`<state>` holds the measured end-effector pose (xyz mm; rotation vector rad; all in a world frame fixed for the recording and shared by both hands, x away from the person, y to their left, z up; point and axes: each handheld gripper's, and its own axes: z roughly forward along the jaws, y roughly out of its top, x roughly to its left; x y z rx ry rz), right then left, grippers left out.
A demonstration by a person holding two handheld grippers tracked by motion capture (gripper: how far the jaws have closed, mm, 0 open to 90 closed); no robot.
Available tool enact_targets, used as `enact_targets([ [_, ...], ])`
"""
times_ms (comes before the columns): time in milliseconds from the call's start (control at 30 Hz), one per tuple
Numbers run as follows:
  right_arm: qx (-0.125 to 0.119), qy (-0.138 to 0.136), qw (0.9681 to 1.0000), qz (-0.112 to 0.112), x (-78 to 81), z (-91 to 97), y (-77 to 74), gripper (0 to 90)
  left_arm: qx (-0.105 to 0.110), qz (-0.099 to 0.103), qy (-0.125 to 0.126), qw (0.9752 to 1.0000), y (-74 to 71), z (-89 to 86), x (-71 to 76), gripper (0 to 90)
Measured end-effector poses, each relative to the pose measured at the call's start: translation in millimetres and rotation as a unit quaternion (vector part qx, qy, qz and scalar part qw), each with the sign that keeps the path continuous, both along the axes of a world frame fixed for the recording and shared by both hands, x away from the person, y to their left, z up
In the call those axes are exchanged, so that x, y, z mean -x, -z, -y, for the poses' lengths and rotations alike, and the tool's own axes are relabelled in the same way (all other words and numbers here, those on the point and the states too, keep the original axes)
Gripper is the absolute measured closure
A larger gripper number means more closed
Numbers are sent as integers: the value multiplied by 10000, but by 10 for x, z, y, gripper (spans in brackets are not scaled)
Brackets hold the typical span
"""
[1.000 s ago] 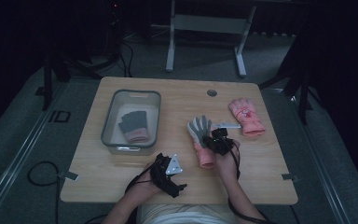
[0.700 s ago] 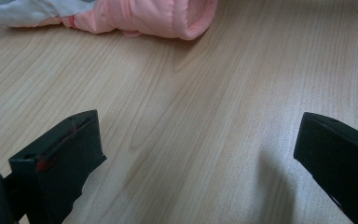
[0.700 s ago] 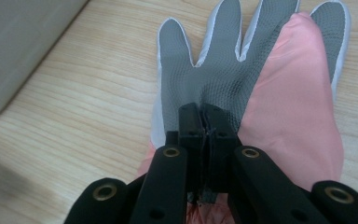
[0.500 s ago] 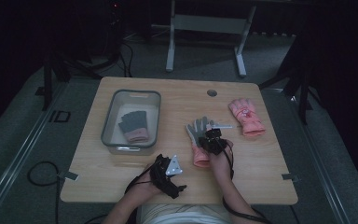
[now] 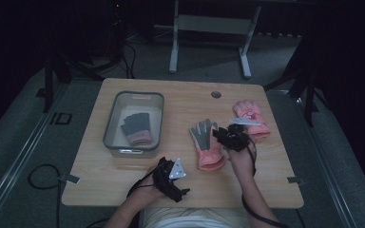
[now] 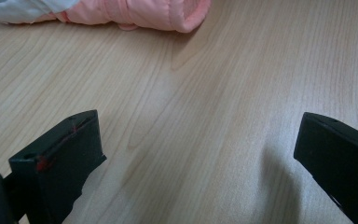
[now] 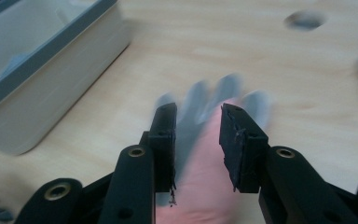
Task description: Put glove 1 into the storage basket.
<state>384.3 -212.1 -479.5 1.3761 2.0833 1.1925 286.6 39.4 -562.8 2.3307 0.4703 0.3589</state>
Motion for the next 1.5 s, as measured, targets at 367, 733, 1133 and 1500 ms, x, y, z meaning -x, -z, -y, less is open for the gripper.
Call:
enact_targets([
  [367, 676, 188, 9969, 350, -518, 954, -143, 635, -5, 41, -41, 10000, 1, 0, -2, 6],
  [733, 1107, 483, 9925, 167, -1108, 1426, 19, 635, -63, 49, -39, 10000, 15, -1, -5, 6],
  [1133, 1532, 401, 9870, -266, -1429, 1431, 400, 569, -148, 29, -2, 9999, 25, 8, -12, 6],
  [1500, 1814, 164, 9807, -710, -1548, 1366, 455, 778, -157, 43, 15, 9999, 24, 9, -15, 6],
])
